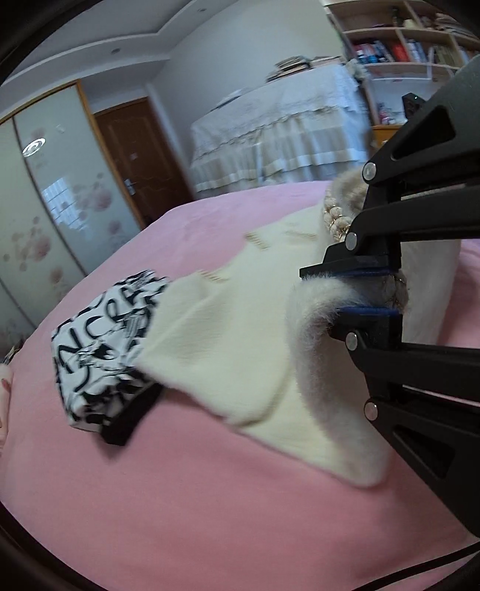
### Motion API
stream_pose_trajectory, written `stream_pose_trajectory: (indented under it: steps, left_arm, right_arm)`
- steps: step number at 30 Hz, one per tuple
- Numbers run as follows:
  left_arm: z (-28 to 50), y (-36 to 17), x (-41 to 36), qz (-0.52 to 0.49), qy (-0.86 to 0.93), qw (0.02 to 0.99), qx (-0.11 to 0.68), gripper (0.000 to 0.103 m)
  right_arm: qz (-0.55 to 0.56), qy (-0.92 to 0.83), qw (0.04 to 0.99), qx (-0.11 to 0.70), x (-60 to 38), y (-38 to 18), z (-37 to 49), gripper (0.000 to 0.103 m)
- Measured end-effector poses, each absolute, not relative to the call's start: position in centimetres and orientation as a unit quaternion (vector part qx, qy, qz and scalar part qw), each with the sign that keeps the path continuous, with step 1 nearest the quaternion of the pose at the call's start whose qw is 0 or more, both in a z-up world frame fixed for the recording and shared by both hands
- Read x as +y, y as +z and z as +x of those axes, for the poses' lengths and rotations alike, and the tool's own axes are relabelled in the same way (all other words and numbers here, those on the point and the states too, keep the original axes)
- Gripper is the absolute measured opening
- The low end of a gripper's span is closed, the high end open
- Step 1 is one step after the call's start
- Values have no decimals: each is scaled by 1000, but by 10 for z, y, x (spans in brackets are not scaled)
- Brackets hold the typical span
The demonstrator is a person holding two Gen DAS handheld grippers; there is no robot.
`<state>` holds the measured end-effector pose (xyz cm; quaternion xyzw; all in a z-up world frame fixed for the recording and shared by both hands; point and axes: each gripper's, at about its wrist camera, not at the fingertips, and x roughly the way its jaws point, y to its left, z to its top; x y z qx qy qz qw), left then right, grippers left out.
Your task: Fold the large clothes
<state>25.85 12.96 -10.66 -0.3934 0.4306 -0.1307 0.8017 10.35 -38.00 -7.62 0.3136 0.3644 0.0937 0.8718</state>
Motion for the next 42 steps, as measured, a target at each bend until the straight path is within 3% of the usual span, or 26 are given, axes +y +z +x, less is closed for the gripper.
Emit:
stream_pose_trajectory:
  steps: [3,5,6,8,11,14,18,20,24,30,35,37,42]
  left_arm:
    - [308,-122,139,-374,-93,803,455,16]
    - [332,-137,142,-370,-86,791,479,22]
    - [340,-144,141,-361,-83,787,493,27]
    - [352,-153,136,-329,-65,794,508,47]
    - [358,-158,128,-290,-74,808,507,59]
    - [364,-157,129,-294,-99,809,499,61]
    - [370,-150,119,-204,-95,840,494,61]
    - [376,-149,109,-150,-94,852,493,61]
    - [383,-156,95,-54,-91,862,495,61]
    - [394,-172,83,25,-105,858,502,61]
    - [402,-183,89,22,-111,856,504,39]
    - [403,-188,95,11,-118,853,508,39]
    - [405,-197,106,-20,-129,843,521,39]
  right_arm:
    - [335,34,858,387,-398,-95,161,12]
    - [335,21,845,417,-403,-119,195,22]
    - [327,17,841,432,-403,-129,204,26]
    - [274,-14,843,463,-395,-148,221,34]
    - [237,-10,843,483,-389,-168,231,35]
    - [220,6,850,478,-389,-172,236,35]
    - [128,-7,878,461,-377,-162,238,35]
    - [89,-7,886,456,-371,-157,242,39]
    - [41,-10,884,465,-372,-161,255,57]
    - [51,15,875,480,-385,-172,271,57]
    - [40,55,865,497,-380,-180,284,57]
    - [31,64,860,506,-376,-186,288,51]
    - [28,56,862,503,-374,-191,290,50]
